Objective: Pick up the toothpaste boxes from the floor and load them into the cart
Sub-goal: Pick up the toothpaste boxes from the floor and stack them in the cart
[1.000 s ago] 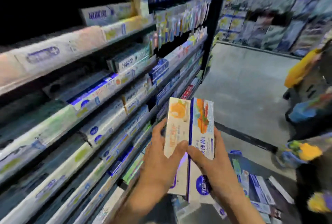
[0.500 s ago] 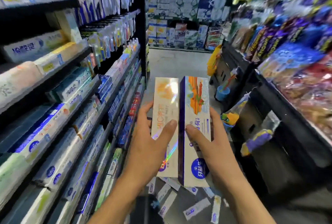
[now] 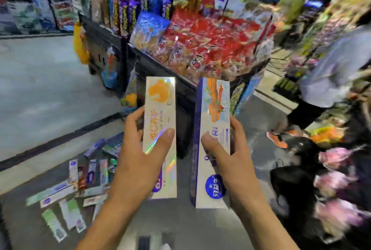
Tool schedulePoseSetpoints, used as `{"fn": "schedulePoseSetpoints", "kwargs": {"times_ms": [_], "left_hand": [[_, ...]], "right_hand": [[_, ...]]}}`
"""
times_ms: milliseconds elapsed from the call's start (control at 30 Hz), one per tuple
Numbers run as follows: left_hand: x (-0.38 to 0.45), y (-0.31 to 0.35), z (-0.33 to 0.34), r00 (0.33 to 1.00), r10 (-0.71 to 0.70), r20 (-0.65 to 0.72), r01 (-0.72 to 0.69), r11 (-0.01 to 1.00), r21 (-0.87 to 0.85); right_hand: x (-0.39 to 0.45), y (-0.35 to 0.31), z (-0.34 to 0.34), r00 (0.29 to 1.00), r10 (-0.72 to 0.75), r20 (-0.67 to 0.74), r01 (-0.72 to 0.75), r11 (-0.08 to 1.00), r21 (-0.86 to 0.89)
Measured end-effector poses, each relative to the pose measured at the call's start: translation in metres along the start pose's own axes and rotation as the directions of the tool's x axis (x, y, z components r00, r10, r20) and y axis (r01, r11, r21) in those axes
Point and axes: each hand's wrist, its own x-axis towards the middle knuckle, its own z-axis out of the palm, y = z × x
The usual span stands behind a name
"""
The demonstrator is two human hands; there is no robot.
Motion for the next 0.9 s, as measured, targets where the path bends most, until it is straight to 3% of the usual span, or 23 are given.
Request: {"fn": "schedulePoseSetpoints", "kwargs": {"times_ms": [200,400,633,900], "left_hand": [[-0.032,-0.008,0.095,0.958,-0.014,0.286,0.005,0.999,0.032],[-0.091,-0.016,0.235,0.784,-0.001,0.62,-0.025,0.999,0.034],[-0.218,-0.03,0.419,0.439,-0.055,0.897,0.012,0.998,0.055],[-0.358,-0.026,0.568,-0.045,-0.047,0.998,0.008,0.999,0.047]], "right_hand": [[-0.053,-0.004,-0.104,0.947,0.05,-0.317,-0.039,0.998,0.039],[-0.127,-0.002,-0.236,0.734,0.029,-0.679,-0.016,1.0,0.025],[-0.247,0.007,-0.389,0.402,0.048,-0.914,-0.044,0.998,0.033],[-0.344,0.019,-0.51,-0.066,0.019,-0.998,-0.028,0.999,0.021]]}}
